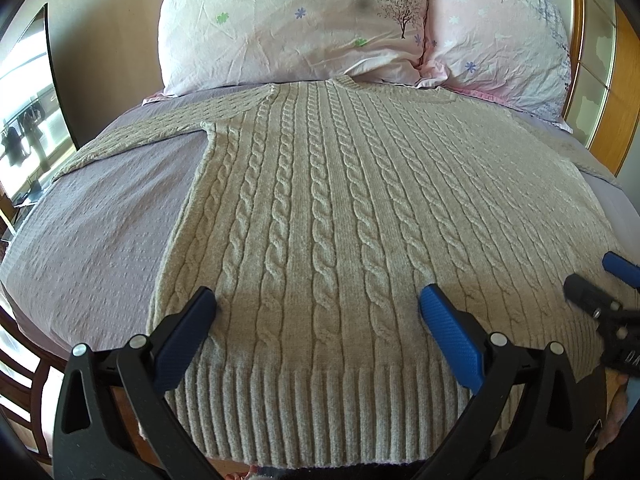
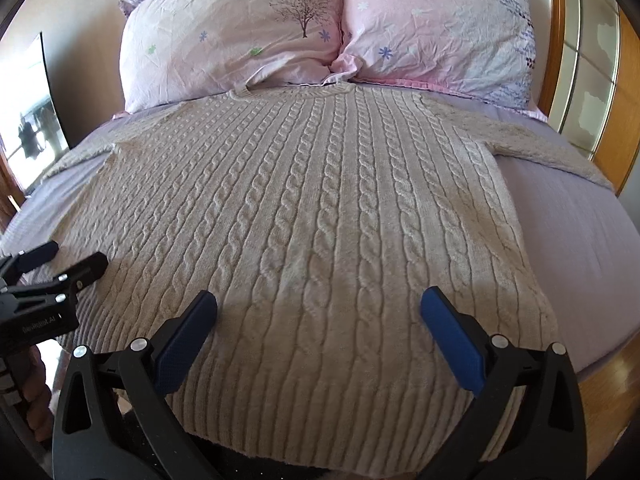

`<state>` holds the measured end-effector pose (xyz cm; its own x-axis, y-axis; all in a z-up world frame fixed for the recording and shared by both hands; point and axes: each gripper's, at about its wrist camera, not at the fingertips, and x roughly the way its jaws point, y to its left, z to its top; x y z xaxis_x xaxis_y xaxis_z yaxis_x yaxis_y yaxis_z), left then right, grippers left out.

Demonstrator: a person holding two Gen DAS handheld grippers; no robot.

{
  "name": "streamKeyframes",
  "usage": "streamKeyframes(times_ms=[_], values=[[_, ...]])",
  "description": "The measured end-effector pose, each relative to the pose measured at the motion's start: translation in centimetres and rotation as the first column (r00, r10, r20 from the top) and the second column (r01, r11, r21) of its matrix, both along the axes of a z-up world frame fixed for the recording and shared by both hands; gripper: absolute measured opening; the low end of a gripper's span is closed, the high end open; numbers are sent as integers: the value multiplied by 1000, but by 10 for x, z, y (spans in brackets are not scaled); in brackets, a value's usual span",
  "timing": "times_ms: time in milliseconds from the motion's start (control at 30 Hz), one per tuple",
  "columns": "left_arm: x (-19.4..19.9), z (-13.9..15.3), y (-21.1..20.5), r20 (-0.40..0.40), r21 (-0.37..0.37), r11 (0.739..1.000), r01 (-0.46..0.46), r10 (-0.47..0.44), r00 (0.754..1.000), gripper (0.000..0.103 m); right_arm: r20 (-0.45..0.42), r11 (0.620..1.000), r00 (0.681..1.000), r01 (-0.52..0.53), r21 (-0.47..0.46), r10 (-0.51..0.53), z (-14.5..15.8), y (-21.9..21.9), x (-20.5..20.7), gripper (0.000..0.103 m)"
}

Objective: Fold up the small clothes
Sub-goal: 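Grasp the loose sleeve with the right tool and fold it across the body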

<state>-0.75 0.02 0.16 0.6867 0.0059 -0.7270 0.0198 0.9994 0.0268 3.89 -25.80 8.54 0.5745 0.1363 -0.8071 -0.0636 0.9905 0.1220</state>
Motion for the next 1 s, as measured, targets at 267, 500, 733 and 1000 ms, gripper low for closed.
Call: streamKeyframes(times_ms=[267,500,733,1000], values=[[26,22,31,-1,-137,990,-20,20,1000,101,24,867,886,446,222,-462,41,-205,71,102],[75,35,89,32,-329,944,-3,15,999,101,-145,536,614,763,362,-776,1,-380,128,64],[120,24,164,-79,-502,843,-195,180,981,101,-221,358,476,835,418,-851,-41,-446,143,50],[136,28,218,-81,-496,811,-311,314,946,101,-177,387,480,837,387,-859,-49,-450,162,9]])
